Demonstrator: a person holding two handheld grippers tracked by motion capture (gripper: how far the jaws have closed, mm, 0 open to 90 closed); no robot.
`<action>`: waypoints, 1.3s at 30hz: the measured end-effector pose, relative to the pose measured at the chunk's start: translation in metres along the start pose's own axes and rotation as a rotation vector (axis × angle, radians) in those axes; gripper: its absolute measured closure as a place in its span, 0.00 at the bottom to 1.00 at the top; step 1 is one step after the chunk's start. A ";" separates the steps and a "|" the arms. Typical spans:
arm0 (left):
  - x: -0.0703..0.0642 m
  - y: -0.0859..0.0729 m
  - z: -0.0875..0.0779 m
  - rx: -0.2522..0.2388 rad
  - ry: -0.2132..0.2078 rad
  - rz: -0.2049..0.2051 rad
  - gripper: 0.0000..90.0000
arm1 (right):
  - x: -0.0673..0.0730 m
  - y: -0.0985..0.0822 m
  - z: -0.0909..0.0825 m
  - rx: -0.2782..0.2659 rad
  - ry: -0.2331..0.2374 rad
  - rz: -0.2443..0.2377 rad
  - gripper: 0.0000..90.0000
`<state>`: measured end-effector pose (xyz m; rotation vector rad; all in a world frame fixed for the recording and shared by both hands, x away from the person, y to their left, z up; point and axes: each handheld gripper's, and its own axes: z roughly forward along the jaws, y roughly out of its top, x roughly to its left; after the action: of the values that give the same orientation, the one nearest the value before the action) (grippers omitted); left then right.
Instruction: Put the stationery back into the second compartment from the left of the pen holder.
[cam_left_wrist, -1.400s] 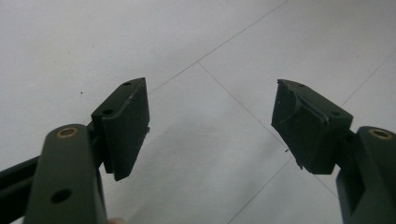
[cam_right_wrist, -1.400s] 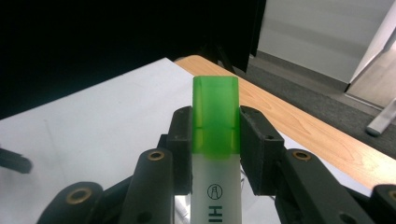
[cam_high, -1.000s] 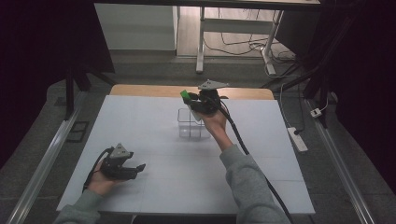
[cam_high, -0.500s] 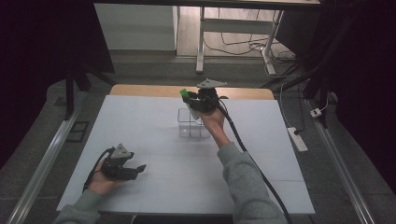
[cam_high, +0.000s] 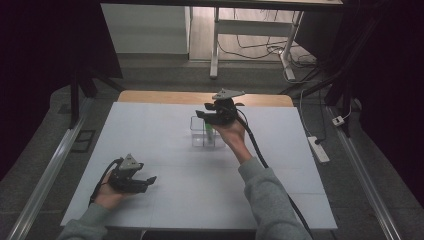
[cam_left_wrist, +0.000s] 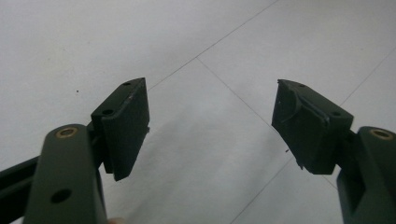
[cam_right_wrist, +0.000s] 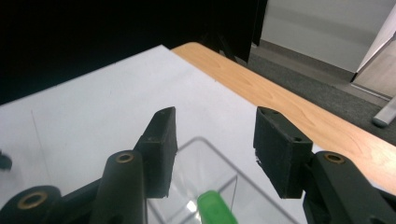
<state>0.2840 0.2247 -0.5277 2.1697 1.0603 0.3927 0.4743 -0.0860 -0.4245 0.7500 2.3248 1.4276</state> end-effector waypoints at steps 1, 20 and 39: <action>0.000 0.000 0.000 0.000 0.001 -0.001 0.31 | 0.000 -0.002 -0.003 0.000 0.004 0.004 0.54; -0.002 0.001 0.001 0.002 0.013 -0.001 0.31 | 0.001 -0.078 -0.086 0.110 -0.029 0.020 0.51; -0.003 0.002 0.002 0.002 0.019 0.000 0.30 | 0.014 -0.146 -0.163 0.206 -0.122 0.035 0.46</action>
<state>0.2843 0.2204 -0.5279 2.1715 1.0713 0.4129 0.3399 -0.2503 -0.4800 0.9111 2.3975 1.1320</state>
